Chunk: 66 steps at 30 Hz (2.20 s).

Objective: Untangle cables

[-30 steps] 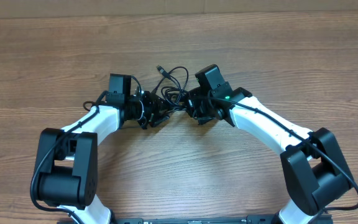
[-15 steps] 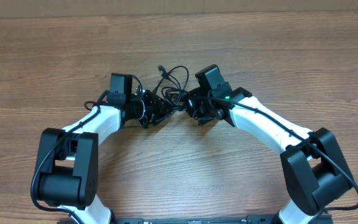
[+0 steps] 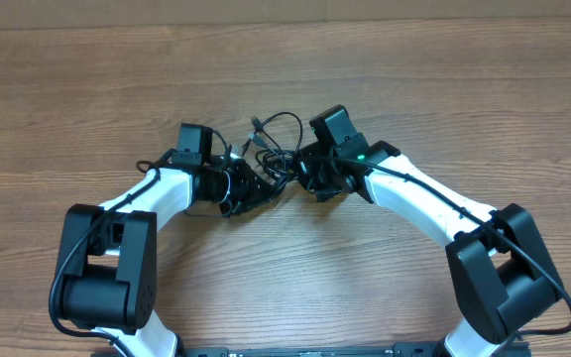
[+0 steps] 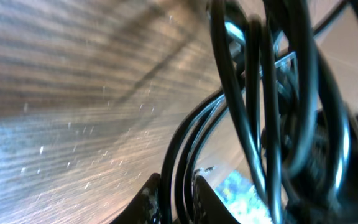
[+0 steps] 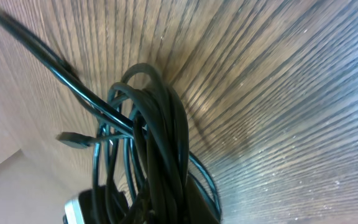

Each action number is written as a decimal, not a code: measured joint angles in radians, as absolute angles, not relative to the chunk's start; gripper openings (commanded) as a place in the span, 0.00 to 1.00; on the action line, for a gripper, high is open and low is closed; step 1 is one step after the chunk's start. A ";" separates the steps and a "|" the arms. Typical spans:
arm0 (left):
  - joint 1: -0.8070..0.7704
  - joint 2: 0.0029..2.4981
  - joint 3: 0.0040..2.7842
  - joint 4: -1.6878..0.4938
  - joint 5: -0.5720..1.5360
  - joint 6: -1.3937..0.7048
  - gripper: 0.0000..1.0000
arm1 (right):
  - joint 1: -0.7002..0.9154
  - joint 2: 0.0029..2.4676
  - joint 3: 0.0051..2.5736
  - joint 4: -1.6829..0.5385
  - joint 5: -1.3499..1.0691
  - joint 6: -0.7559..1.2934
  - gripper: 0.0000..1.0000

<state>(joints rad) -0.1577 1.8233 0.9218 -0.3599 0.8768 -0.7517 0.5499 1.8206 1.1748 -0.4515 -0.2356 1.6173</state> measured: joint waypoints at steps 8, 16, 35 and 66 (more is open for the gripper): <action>-0.157 1.823 0.921 -0.506 0.912 -0.546 0.20 | 0.550 1.821 1.175 -0.445 -0.156 1.601 0.04; -0.123 1.823 0.921 -0.591 0.822 -0.450 0.42 | 0.550 1.821 1.175 -0.442 -0.130 1.598 0.04; -0.062 1.823 0.921 -0.430 0.793 -0.745 0.52 | 0.550 1.821 1.175 -0.442 -0.148 1.597 0.04; -0.086 1.956 0.924 -0.220 0.970 -1.042 0.62 | 0.550 1.821 1.175 -0.445 -0.173 1.597 0.04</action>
